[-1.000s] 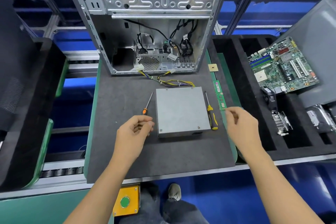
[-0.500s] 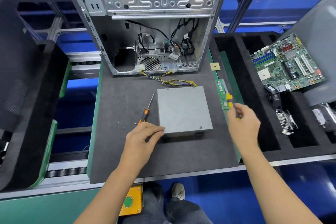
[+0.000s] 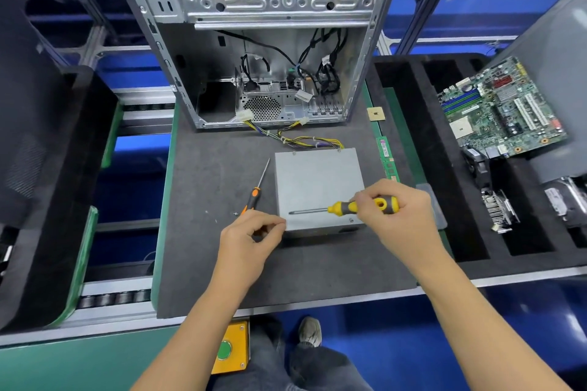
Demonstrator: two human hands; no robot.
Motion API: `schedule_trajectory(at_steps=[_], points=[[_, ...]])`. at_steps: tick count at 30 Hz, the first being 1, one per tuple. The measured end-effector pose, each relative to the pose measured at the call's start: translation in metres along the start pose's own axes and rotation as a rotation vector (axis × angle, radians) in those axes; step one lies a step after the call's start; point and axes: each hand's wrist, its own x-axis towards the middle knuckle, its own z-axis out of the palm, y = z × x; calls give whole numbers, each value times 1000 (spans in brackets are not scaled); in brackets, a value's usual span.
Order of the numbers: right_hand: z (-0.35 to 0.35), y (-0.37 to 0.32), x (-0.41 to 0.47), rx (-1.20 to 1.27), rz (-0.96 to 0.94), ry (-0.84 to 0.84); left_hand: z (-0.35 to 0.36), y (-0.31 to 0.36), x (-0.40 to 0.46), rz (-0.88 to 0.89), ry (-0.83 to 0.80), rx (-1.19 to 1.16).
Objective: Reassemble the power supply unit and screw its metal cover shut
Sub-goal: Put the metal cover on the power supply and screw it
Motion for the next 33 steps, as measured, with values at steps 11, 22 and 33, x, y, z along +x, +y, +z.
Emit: schedule_trajectory(at_steps=[11, 22, 33], points=[[9, 7, -5, -154, -16, -48, 0, -1, 0, 31, 4, 12], [7, -13, 7, -233, -17, -148, -1, -2, 1, 72, 0, 71], [8, -72, 38, -444, -157, -642, -1, 1, -1, 80, -8, 85]])
